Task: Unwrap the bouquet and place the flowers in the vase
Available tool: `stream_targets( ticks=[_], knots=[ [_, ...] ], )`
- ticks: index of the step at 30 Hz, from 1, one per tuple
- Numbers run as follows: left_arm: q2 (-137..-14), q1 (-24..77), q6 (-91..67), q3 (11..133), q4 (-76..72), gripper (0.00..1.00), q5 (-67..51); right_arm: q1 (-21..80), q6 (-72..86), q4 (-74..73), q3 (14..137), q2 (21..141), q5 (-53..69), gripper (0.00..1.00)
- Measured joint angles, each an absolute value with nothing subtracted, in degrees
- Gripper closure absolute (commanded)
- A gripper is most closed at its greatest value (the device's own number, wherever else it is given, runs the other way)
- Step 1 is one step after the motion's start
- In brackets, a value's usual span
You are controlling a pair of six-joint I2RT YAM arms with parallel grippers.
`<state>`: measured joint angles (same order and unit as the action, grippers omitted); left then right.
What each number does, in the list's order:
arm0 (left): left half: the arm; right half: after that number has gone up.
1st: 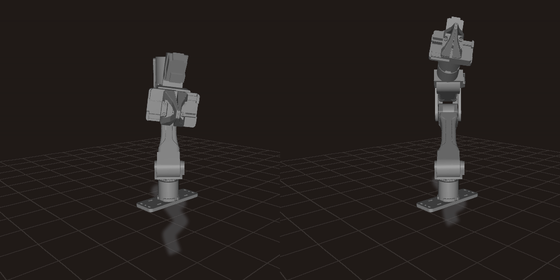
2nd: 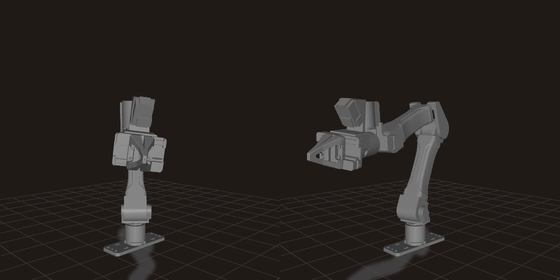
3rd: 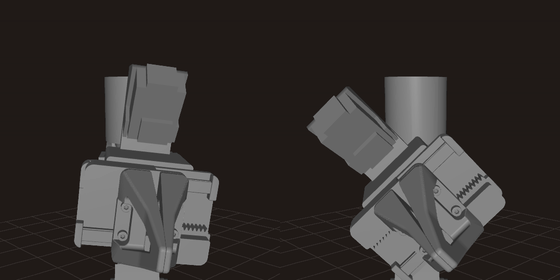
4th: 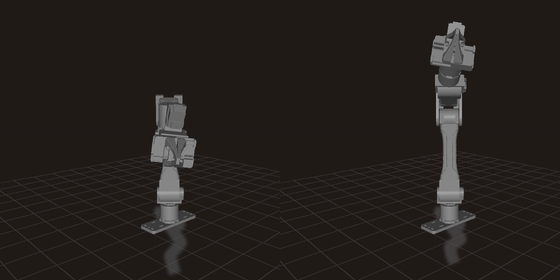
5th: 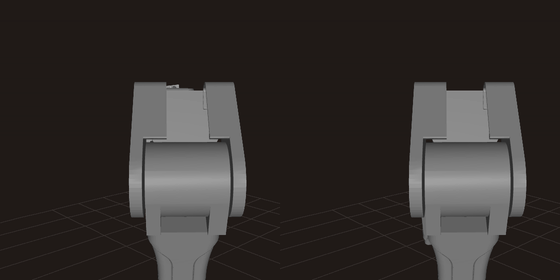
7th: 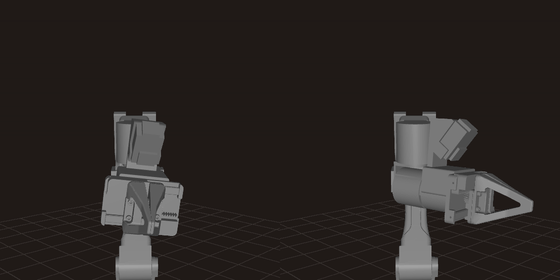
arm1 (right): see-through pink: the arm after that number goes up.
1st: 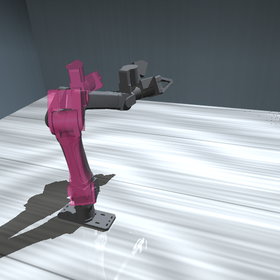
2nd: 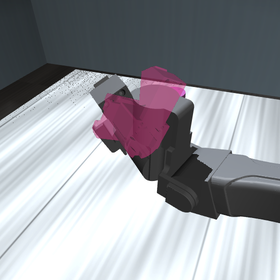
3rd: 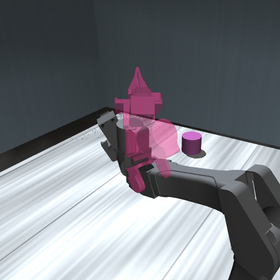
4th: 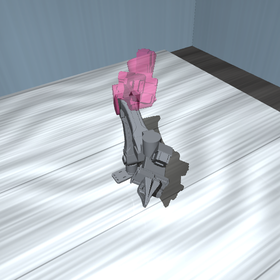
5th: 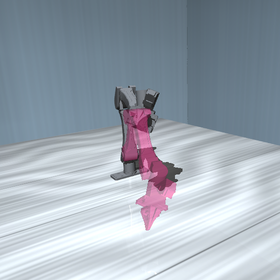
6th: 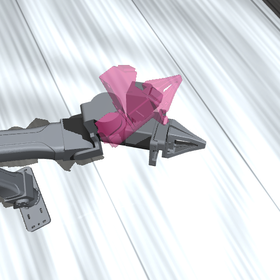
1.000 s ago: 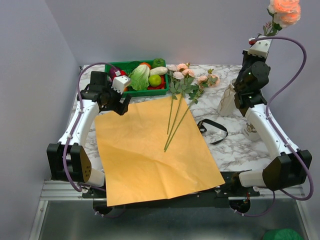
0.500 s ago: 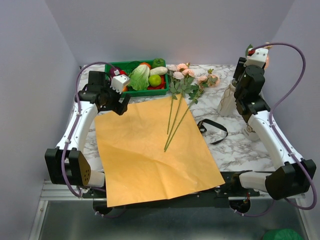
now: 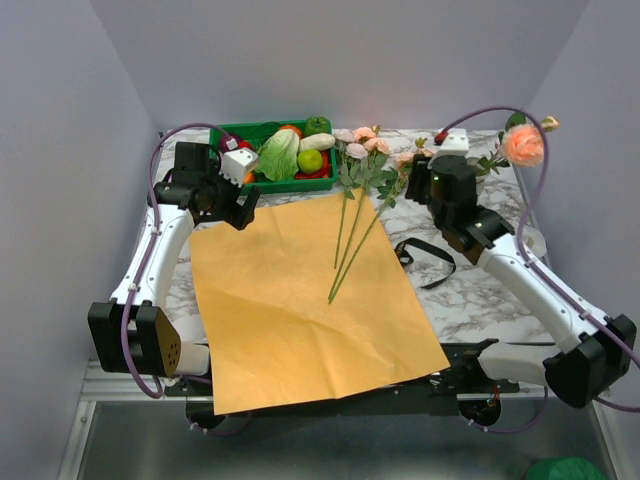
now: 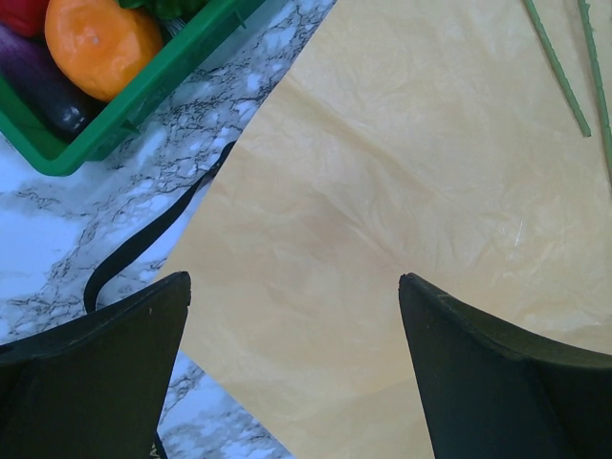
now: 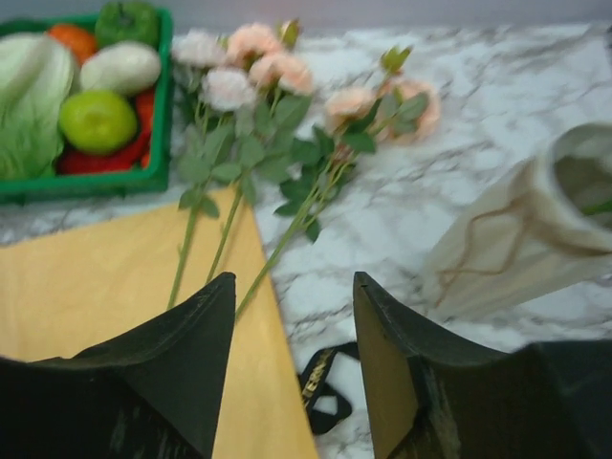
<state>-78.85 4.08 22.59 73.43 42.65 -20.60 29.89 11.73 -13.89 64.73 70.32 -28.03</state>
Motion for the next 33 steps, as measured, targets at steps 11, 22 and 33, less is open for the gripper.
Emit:
stream_targets(
  ticks=[11,22,33],
  knots=[
    [-78.4,4.0,22.6,73.0,42.9,0.01,-21.1,33.0,26.5,-28.7,72.0,93.1,-20.3,0.05],
    [-77.4,3.8,22.7,71.0,42.5,0.01,-21.4,33.0,36.0,-42.6,91.1,112.0,-25.2,0.09],
    [-76.9,3.8,23.0,69.8,42.3,0.01,-21.4,31.1,38.1,-48.0,100.2,122.9,-28.4,0.28]
  ],
)
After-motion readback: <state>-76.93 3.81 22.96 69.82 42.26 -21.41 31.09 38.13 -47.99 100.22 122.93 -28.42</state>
